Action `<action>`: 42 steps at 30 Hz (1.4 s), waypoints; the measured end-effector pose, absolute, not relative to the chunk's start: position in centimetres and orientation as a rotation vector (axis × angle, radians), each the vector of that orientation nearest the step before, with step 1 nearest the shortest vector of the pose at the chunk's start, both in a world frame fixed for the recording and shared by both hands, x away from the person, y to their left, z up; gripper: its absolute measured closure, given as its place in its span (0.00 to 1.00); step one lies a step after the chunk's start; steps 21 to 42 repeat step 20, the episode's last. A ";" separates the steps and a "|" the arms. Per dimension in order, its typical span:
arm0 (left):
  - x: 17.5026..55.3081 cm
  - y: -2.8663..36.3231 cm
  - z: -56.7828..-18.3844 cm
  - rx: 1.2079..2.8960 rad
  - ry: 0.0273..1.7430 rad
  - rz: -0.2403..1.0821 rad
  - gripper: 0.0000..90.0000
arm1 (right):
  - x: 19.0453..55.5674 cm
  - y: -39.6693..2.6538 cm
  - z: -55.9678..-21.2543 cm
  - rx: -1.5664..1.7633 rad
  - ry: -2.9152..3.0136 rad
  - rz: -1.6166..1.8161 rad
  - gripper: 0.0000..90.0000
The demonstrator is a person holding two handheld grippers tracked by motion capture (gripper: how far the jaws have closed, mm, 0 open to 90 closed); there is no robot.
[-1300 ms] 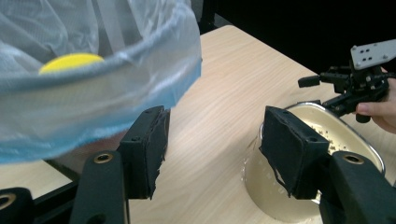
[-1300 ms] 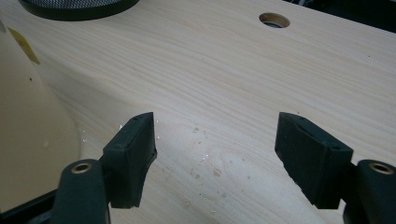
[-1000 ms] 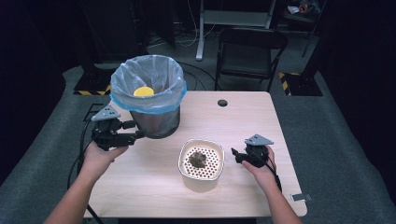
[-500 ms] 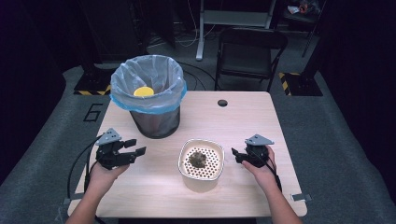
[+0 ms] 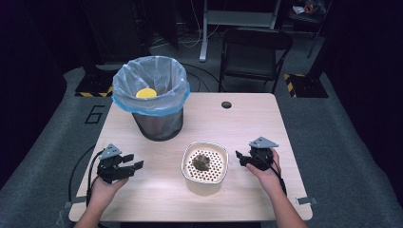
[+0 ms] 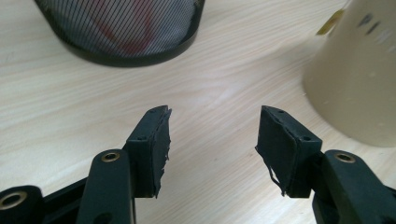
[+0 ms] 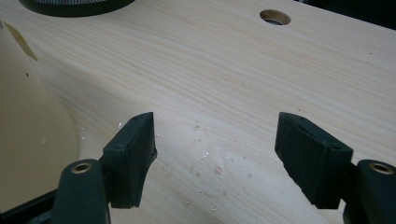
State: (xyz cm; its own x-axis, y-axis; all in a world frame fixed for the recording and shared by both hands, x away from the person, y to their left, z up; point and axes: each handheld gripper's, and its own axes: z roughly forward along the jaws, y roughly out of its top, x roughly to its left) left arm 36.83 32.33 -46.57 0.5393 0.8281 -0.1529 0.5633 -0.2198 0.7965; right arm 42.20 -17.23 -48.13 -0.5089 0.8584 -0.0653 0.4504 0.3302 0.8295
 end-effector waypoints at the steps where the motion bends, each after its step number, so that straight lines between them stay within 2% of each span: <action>1: 36.9 32.5 -46.9 1.911 1.143 0.382 0.48 | 42.2 -17.2 -48.1 1.150 2.095 1.072 0.32; 11: 37.0 33.8 -49.6 1.879 1.226 0.383 0.45 | 42.3 -17.3 -48.3 1.143 2.105 1.061 0.32; 20: 37.4 34.7 -50.9 1.887 1.297 0.436 0.34 | 42.4 -17.7 -48.6 1.154 2.102 1.035 0.32; 42: 37.4 34.7 -50.9 1.887 1.297 0.436 0.34 | 42.4 -17.7 -48.6 1.154 2.102 1.035 0.32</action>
